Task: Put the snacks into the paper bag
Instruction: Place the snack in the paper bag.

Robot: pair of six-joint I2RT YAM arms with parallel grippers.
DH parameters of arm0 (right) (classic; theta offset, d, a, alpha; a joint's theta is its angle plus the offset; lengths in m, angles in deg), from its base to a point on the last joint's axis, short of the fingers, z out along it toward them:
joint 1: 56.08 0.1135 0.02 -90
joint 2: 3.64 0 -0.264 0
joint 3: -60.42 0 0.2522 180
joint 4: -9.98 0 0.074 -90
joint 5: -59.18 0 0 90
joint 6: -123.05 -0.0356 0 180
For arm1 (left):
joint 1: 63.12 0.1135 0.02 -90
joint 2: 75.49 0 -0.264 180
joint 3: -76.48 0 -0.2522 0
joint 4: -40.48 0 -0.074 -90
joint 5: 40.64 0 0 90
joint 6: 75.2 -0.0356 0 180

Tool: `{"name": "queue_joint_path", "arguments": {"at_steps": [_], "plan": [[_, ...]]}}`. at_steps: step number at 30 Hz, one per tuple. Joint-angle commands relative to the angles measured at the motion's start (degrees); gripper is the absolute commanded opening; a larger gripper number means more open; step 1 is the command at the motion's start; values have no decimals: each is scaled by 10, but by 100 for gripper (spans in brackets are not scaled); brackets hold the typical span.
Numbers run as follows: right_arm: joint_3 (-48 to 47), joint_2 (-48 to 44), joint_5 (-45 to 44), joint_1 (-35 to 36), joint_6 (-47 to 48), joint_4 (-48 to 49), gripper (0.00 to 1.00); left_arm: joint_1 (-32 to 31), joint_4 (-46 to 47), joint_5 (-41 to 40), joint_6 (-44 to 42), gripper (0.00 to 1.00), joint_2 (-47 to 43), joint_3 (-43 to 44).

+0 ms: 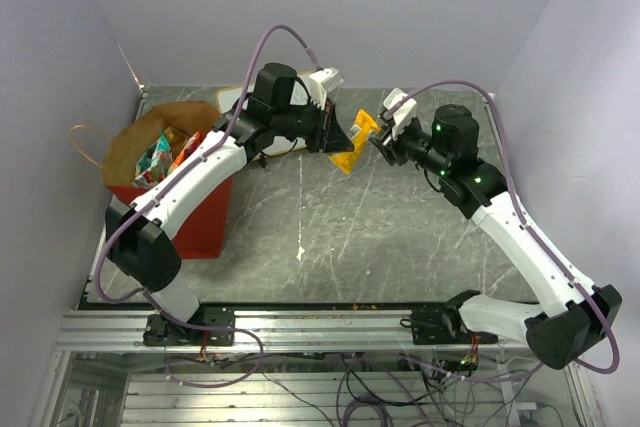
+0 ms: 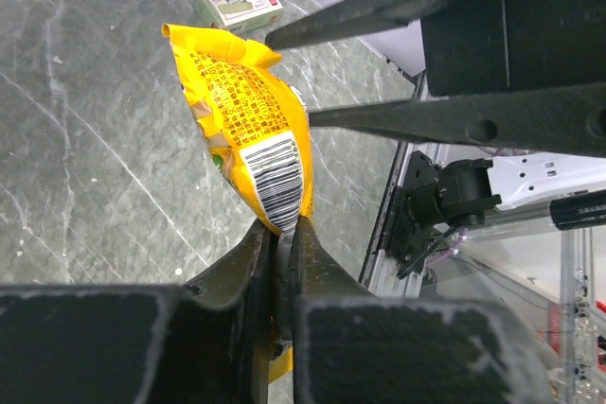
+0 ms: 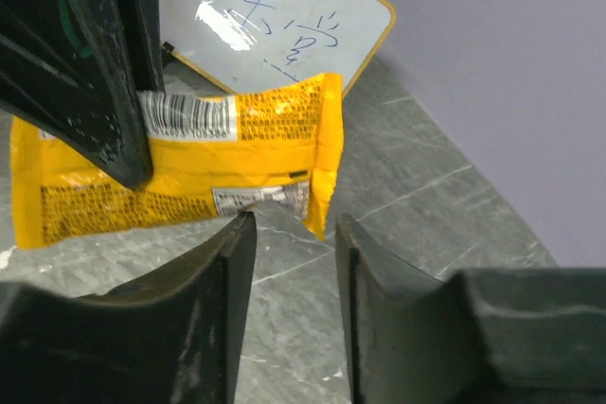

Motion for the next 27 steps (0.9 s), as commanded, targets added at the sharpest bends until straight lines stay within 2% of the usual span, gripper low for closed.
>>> {"name": "queue_joint_path", "arguments": {"at_steps": [1,6,16,20,24,27], "plan": [[18,-32,47,-26,9,3,45,-5,22,-11,-23,11,-36,-4],[36,-56,87,-56,24,-11,58,-5,-5,-51,-71,9,-65,-1],[90,-84,109,-111,38,-4,59,14,-77,-166,-192,7,-156,13],[122,-72,129,-137,28,4,59,68,-91,-197,-200,7,-196,16],[145,-65,162,-175,23,-8,59,174,-99,-183,-189,7,-247,3],[146,-61,165,-205,22,-23,60,236,-136,-247,-225,7,-284,5]]}}
